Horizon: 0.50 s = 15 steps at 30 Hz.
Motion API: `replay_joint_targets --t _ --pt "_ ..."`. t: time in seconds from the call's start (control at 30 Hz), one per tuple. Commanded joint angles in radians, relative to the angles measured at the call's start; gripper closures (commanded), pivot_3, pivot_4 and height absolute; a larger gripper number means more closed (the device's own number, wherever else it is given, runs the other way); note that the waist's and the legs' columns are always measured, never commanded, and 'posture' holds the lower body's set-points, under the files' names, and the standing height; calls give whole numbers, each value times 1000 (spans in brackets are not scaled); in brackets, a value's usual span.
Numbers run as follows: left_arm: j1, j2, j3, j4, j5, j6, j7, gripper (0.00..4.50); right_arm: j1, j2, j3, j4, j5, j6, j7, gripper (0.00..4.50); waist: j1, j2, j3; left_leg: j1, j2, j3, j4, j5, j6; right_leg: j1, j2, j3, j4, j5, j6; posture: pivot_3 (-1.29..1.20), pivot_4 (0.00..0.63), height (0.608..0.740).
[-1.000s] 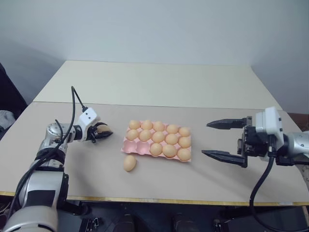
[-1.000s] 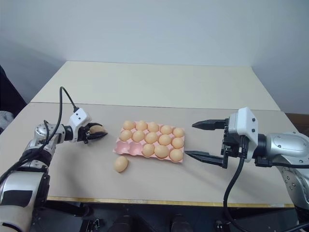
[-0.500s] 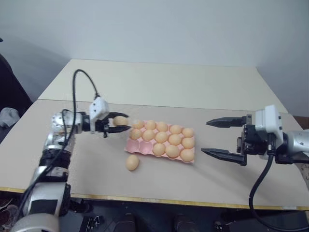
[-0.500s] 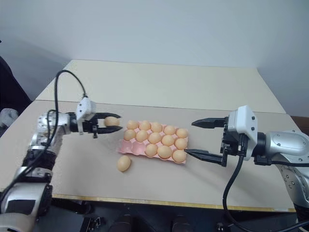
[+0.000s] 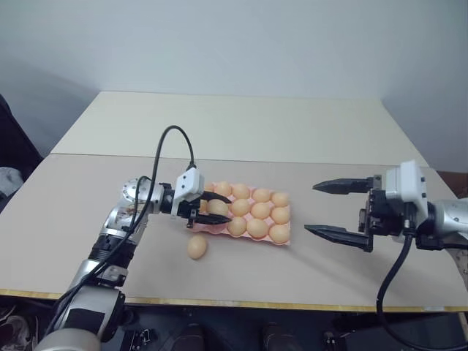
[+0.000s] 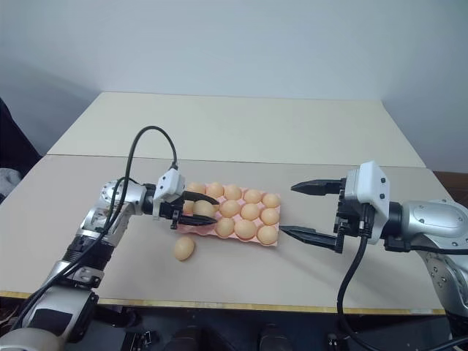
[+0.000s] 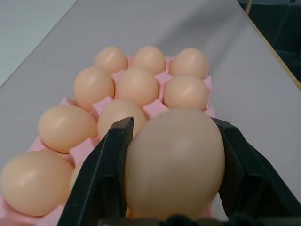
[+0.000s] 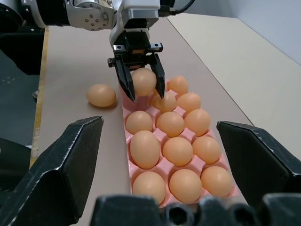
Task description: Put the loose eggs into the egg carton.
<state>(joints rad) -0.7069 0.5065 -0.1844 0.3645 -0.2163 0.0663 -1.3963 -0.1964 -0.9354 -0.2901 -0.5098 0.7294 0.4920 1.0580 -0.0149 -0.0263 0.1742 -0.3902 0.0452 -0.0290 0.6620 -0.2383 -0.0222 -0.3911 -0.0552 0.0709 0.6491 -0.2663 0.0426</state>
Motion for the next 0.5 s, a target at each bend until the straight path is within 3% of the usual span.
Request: replay_joint_targets --t 0.03,0.13,0.17,0.37,0.5 --pt "-12 5 -12 -1 17 -16 -1 1191 -4 -5 -39 -25 12 -11 -12 0 0 0 0 0 0 0 0 0 0 0 0 0 0 0 0 0 150 740" --pt "-7 4 -9 -5 13 -12 -6 207 -8 -3 -33 -24 11 -11 -15 0 0 0 0 0 0 0 0 0 0 0 0 0 0 0 0 0 150 740" --pt "-4 6 -6 -12 9 -11 -7 72 -9 -3 -32 -23 11 -11 -15 0 0 0 0 0 0 0 0 0 0 0 0 0 0 0 0 0 150 740" --pt "17 67 80 -90 -48 36 16 72 -14 -3 -25 -17 13 -13 -15 0 -5 0 0 0 0 0 0 0 0 0 0 0 0 0 0 0 150 740" --pt "51 188 175 -141 -125 87 -23 72 -17 -1 -20 -10 13 -13 -13 0 -12 0 0 0 1 0 0 0 0 0 0 0 0 0 0 0 150 740"
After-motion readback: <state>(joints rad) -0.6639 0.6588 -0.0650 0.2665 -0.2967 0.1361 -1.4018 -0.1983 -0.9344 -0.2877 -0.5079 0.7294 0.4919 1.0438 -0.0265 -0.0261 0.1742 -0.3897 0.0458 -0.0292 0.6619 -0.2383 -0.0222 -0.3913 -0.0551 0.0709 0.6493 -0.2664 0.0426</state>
